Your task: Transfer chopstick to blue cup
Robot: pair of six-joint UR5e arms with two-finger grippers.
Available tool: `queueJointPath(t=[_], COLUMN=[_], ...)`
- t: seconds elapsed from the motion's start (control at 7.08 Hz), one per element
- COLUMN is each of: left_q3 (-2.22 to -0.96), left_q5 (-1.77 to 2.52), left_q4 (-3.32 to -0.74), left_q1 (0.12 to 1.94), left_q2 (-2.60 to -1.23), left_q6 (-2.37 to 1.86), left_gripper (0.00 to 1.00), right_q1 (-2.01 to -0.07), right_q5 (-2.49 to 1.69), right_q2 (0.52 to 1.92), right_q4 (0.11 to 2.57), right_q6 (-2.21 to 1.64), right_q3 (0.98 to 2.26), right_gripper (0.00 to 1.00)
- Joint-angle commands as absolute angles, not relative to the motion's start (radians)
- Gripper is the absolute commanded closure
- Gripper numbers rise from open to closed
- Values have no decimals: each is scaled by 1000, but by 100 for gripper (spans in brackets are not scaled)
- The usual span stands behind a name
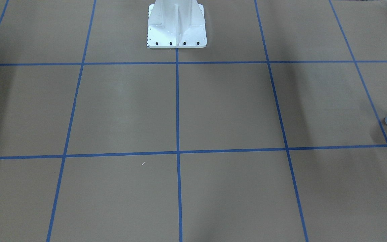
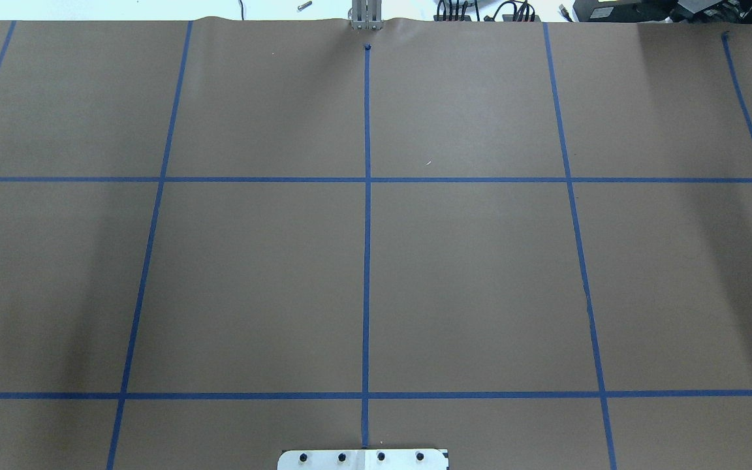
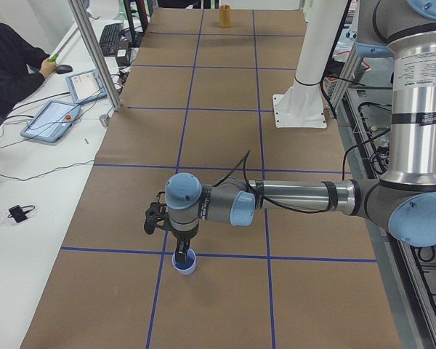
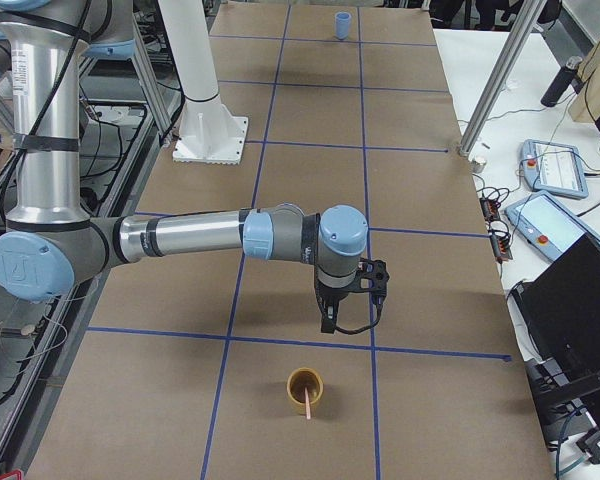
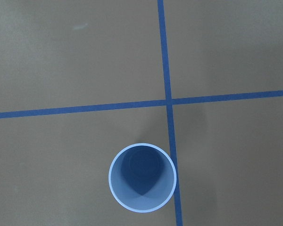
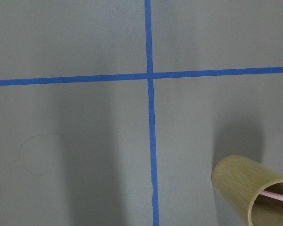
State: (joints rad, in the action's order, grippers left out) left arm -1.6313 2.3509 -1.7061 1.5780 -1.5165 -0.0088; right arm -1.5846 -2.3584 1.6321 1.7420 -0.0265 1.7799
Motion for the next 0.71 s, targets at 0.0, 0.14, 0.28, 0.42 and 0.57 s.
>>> queueJointPath(t=[0.0,0.14,0.28,0.42,0.57], left_q3=[-1631,-1623,-1621,-1626,-1626], left_q5=[2355,2358,2355,2356,2358], left_q4=[-1709,-1713,-1712,-1712,-1713], left_q1=[1577,1575,1575,1575,1575], left_q2=[-1517,-1517,-1528,-1537,-1537], left_q6=[-9,-9,-12,-11,-9], left_gripper=[1,1,1,1,1], right_q1=[-1585,-1585,-1579,-1566,-1565], right_q5=[-2404,-2401,-2395,-2382,-2384], right_q2=[1634,1634,1620,1596,1600], right_q4=[1741,1741,1743,1752,1752], right_q6=[-26,-25,-25,-25,-25], right_q3=[1781,1779,1802,1798,1796], right_gripper=[0,0,0,0,0])
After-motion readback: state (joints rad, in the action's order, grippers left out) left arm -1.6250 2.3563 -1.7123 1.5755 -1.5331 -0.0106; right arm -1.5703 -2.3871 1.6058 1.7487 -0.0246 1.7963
